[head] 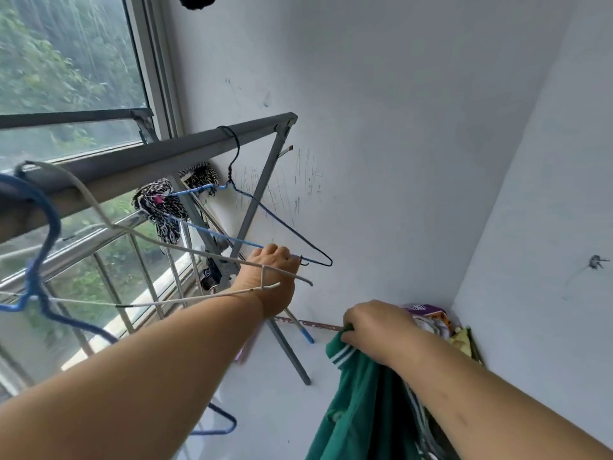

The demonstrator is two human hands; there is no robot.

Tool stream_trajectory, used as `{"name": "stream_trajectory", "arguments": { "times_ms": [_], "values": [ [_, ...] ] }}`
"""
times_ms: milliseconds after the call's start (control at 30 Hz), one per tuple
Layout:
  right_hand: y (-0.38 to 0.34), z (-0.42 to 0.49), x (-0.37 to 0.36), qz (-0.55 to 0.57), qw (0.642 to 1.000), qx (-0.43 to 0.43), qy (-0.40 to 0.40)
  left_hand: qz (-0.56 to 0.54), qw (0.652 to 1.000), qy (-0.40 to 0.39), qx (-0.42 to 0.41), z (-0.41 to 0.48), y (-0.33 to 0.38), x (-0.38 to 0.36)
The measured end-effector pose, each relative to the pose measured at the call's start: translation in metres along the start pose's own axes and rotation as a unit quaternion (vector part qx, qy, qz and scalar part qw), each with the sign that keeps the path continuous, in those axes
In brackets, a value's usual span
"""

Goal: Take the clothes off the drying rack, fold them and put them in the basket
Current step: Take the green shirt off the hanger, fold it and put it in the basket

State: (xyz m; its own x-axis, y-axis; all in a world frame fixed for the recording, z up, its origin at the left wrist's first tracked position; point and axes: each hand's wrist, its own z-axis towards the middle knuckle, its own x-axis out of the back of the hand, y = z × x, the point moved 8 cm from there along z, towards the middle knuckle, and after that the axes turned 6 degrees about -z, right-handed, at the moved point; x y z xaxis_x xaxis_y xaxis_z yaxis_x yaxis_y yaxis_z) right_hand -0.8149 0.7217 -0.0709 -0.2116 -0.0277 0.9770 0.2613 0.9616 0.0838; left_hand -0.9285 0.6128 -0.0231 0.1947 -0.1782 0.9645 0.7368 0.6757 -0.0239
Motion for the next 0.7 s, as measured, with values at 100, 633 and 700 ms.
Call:
{"name": "stream_trajectory", "arguments": {
  "times_ms": [100,633,700],
  "values": [
    [0.02,-0.017,-0.005,0.05,0.999,-0.019,0.006,-0.018,0.999,-0.048,-0.002,-0.004,0.021,-0.013],
    [0.102,-0.169,0.0,0.181,0.982,-0.009,0.058,-0.26,0.901,-0.341,-0.057,-0.086,0.225,0.0],
    [0.114,-0.199,0.007,0.195,0.978,0.008,0.073,-0.255,0.9,-0.346,-0.076,-0.102,0.26,0.015]
  ]
}}
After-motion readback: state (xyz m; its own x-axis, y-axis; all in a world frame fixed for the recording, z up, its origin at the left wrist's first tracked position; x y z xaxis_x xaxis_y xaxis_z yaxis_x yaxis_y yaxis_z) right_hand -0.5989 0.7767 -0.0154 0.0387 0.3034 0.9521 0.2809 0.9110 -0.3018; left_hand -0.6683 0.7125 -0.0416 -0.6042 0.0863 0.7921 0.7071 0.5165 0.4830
